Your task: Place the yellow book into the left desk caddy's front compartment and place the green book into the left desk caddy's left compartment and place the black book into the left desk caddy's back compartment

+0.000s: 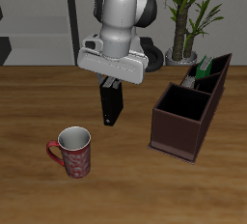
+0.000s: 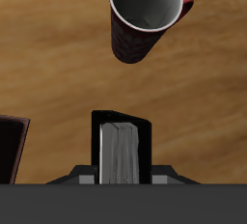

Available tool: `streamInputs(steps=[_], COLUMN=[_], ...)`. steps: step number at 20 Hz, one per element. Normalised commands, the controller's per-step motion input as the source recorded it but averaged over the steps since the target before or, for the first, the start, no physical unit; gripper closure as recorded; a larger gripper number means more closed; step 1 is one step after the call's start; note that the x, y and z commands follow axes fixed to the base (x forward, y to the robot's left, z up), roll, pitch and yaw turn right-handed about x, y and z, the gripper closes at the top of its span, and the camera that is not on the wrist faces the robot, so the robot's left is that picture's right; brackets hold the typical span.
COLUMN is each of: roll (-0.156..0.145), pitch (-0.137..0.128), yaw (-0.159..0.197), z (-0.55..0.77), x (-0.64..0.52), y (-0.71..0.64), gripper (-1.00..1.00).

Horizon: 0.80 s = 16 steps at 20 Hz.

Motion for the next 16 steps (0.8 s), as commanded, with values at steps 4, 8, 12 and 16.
streamInputs(steps=[4,8,12,16], roll=[0.014,0.056,0.040,0.043], pitch=[-0.023,-0.043,-0.019,-0.031], yaw=[-0.037,0.030,0.000,0.016], z=[0.08,0.09,0.04,0.09], x=[-0.44,-0.45,-0.35,-0.36], y=[0.12,0.26,0.21,0.20], gripper=[1.00,1.00,1.00,1.00])
